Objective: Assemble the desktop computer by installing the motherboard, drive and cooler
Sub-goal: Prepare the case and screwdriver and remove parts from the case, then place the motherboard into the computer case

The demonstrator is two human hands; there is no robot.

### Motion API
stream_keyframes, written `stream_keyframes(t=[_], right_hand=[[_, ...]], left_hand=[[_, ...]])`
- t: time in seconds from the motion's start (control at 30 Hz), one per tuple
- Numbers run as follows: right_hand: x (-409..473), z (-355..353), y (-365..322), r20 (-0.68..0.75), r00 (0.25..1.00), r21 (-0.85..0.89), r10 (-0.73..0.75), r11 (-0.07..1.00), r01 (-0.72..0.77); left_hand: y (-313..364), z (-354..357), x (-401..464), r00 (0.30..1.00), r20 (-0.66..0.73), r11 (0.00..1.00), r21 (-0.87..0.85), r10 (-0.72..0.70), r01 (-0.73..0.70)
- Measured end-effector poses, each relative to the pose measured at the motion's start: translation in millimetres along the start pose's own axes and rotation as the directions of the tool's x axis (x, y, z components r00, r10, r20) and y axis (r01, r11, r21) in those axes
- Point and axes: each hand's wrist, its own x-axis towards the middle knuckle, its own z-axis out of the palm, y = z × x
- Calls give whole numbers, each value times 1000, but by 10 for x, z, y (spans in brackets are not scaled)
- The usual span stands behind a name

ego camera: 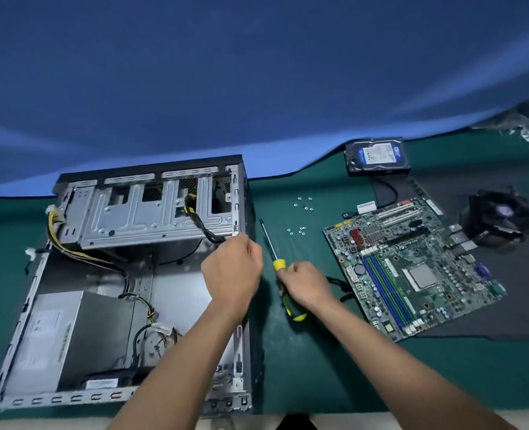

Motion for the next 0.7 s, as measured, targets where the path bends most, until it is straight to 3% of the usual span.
stream_keyframes(t=[0.2, 0.4, 0.57, 0.7], right_hand=[[242, 161, 58, -2, 1000, -391, 30, 920, -28], [169, -55, 75, -87, 994, -447, -69, 894, 23], [33, -541, 337, -313, 931, -564, -189, 826, -22], [14, -696, 599, -328, 941, -670, -87, 724, -166]], left_hand=[[30, 4, 6, 999, -34, 999, 43, 23, -22], [60, -47, 22, 983, -55, 979, 117, 177, -170], [115, -100, 19, 884, 33, 850, 257, 467, -459], [137, -119, 23, 820, 113, 758, 328, 562, -564]])
